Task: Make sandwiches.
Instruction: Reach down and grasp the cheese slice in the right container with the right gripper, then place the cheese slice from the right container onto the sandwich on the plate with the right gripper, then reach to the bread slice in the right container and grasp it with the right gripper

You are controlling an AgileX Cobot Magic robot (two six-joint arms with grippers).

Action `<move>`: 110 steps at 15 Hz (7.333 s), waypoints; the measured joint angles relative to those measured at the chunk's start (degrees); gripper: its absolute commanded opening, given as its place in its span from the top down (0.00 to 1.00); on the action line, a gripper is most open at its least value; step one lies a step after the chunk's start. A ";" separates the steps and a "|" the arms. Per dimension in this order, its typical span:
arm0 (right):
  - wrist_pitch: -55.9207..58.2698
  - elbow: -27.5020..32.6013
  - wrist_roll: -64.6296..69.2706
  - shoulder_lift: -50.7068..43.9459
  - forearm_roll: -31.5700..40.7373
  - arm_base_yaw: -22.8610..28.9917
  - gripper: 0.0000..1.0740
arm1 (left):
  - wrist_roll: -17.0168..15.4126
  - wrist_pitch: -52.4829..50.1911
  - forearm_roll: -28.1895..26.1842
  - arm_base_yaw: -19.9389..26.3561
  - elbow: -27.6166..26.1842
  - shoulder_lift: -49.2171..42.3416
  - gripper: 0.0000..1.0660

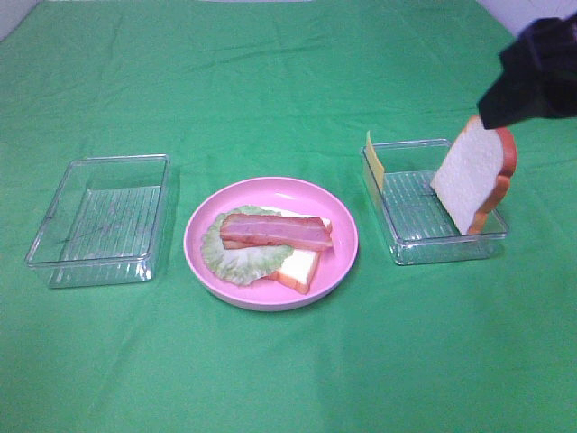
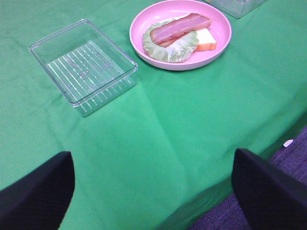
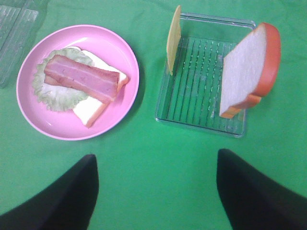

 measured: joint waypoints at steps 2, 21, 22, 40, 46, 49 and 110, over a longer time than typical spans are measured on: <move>2.64 -8.59 0.00 9.74 -0.06 0.00 0.42 | 0.00 0.00 0.00 0.00 0.00 0.00 0.22; 18.56 -52.60 -4.87 61.94 14.78 -9.28 0.46 | 0.00 0.00 0.00 0.00 0.00 0.00 0.22; 18.28 -52.71 -4.87 62.57 14.78 -9.28 0.47 | 0.00 0.00 0.00 0.00 0.00 0.00 0.22; 17.59 -52.77 -6.02 65.26 11.57 -9.28 1.00 | 0.00 0.00 0.00 0.00 0.00 0.00 0.22; 18.74 -52.77 -6.02 64.97 11.29 -9.28 1.00 | 0.00 0.00 0.00 0.00 0.00 0.00 0.22; 18.91 -52.77 -6.02 61.48 10.89 -9.28 1.00 | 0.00 0.00 0.00 0.00 0.00 0.00 0.22; 15.87 -37.93 -9.28 48.24 9.80 -25.21 0.33 | 0.00 0.00 0.00 0.00 0.00 0.00 0.22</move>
